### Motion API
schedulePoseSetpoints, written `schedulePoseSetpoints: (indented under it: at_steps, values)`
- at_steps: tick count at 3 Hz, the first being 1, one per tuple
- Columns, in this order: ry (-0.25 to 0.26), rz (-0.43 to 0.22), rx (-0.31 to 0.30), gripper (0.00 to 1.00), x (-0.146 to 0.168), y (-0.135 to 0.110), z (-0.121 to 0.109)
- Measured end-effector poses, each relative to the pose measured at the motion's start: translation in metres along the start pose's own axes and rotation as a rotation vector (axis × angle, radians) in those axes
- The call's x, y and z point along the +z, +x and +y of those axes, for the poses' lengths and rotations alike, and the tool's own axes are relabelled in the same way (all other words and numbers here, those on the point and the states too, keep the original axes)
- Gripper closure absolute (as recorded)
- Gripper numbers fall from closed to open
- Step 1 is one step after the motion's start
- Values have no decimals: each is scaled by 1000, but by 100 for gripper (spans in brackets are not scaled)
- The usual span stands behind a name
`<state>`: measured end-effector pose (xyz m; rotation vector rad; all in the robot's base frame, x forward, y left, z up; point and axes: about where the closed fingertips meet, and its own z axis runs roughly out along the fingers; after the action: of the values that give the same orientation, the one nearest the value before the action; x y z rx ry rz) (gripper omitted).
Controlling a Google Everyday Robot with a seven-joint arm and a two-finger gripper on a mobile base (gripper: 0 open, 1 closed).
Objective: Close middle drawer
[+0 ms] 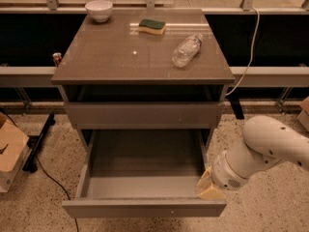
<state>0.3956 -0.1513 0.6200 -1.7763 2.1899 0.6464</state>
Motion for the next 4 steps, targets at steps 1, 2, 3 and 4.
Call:
schedulePoseSetpoints:
  at_steps: [1,2,3,4]
  values:
    - [-21,-67,24,100,29,12,2]
    - [-40,-128,36,100,72,30,5]
    - [-42,-155,51,100,103,44,3]
    - [-35,-177,75,100,132,60,-8]
